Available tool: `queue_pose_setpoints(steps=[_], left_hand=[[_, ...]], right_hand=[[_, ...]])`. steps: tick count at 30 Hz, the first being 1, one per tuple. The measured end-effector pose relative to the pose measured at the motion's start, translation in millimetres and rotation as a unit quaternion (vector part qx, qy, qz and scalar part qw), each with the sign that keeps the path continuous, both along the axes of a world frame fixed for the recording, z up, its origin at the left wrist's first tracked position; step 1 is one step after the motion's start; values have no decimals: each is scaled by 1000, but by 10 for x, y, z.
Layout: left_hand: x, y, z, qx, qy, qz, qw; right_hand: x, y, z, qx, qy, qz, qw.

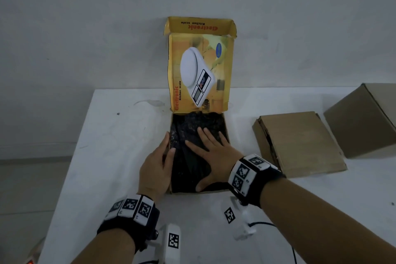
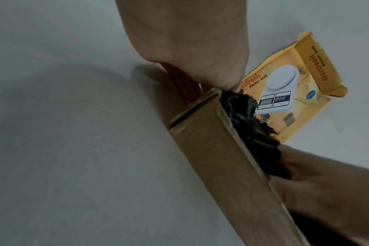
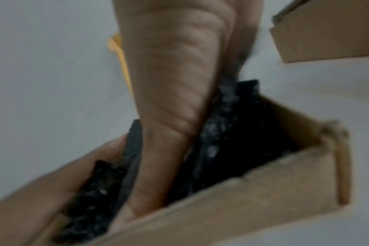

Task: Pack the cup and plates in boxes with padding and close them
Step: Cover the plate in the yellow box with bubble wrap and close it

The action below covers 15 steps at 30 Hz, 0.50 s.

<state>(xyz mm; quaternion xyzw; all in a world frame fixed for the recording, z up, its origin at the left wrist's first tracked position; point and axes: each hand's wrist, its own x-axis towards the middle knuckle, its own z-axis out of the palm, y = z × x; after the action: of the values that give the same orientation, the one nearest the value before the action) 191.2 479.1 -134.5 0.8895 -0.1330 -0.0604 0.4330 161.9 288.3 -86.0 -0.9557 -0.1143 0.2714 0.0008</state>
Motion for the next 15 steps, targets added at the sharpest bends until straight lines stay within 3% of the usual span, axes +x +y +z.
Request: queue_pose_setpoints(steps=[3, 5, 7, 9, 10, 13, 15], left_hand=[[13, 10, -7, 7, 1, -6, 1000], [48, 20, 31, 3, 37, -5, 999], [110, 24, 102, -5, 53, 16, 998], [185, -7, 253, 45, -45, 9, 998], [205, -65, 348, 65, -104, -19, 992], [140, -420, 590, 104, -162, -162, 968], [-2, -679, 607, 137, -103, -225, 959]], right_hand=[[-38, -19, -33, 46, -11, -14, 999], [-36, -54, 127, 178, -14, -82, 981], [-56, -150, 263, 299, -119, -205, 924], [-91, -314, 246, 323, -237, -357, 844], [-118, -388, 212, 329, -242, -432, 804], [-232, -487, 35, 415, -100, -562, 708], [-324, -467, -20, 452, -44, -573, 682]])
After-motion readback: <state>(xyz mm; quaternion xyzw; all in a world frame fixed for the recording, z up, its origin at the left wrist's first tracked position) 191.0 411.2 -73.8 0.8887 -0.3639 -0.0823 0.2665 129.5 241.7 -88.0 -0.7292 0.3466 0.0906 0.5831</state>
